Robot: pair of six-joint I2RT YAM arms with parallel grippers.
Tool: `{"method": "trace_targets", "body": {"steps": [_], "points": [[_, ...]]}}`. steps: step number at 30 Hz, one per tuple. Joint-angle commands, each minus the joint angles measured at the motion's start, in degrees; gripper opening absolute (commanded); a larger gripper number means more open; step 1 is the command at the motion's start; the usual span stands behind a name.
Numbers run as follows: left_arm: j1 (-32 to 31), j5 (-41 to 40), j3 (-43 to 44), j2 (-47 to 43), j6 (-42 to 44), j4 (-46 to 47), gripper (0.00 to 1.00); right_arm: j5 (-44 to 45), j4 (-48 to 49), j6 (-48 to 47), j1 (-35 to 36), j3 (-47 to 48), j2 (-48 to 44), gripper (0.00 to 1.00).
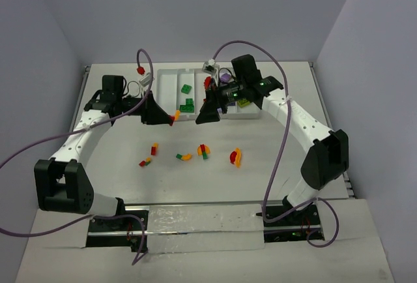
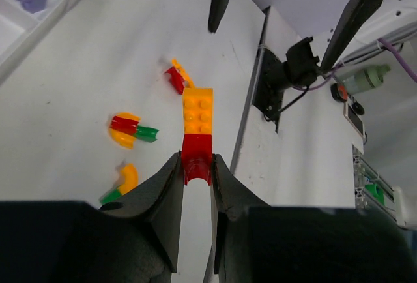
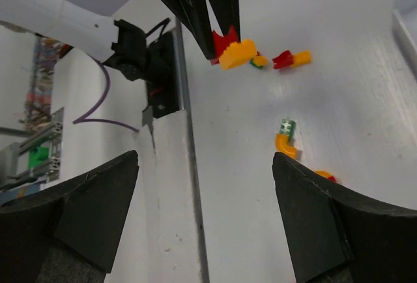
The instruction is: Sort the legos into containers by color
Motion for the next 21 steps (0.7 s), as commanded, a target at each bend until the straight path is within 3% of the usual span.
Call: {"method": "trace_targets", "body": {"steps": [1,8,21], "points": [[-2.35,4.55,-0.84,-3.0,-0.8,3.67,0.0,-5.26,3.43,2.61,1.51,2.69,2.22,0.88],[-3.69,4.18,-0.99,-3.7,-0.51,3.54,0.0,-5.52,3.07,2.63,2.94,4.49,4.12,0.76],[-6.12,3.92,-0.15,-2.76,1.57,0.96,0.0,-4.14,3.82,4.13,3.98,6.55,6.0,0.68]]}}
